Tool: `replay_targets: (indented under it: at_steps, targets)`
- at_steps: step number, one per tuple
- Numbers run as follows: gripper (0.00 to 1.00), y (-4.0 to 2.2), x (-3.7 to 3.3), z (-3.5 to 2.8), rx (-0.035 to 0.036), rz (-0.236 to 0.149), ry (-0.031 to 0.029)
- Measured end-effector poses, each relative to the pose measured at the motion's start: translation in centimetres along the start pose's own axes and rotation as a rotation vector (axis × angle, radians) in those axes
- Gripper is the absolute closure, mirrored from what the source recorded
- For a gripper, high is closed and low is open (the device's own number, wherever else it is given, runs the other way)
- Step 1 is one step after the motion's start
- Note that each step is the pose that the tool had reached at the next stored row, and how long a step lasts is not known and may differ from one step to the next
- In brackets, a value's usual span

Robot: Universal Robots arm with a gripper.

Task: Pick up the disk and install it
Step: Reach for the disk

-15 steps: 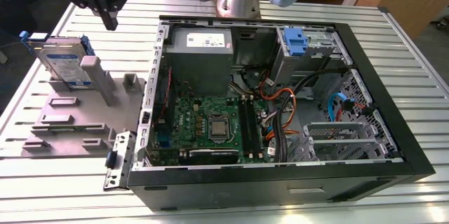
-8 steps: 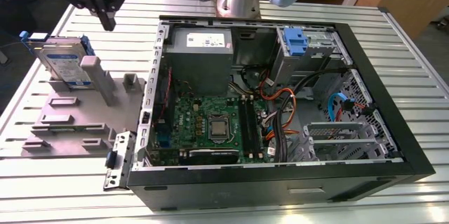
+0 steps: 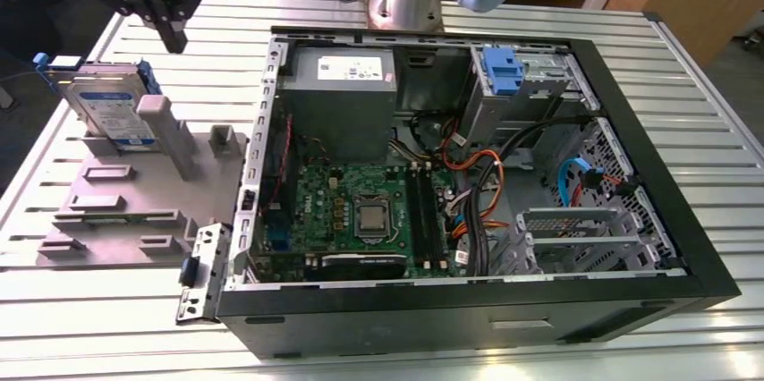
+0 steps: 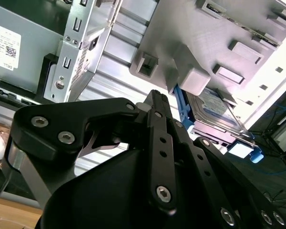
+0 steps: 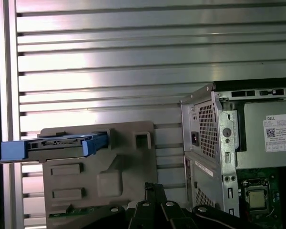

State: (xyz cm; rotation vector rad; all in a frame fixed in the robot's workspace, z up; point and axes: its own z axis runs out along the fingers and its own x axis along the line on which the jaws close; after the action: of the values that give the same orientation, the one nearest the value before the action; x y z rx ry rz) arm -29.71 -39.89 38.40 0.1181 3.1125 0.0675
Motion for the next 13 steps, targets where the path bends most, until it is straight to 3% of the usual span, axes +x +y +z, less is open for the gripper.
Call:
replay_targets:
  at_steps: [8, 13]
  targets:
    - [0.89, -0.10, 1.29, 0.05, -0.0001, 0.000, 0.0000]
    - [0.89, -0.14, 1.76, 0.06, -0.0001, 0.000, -0.0001]
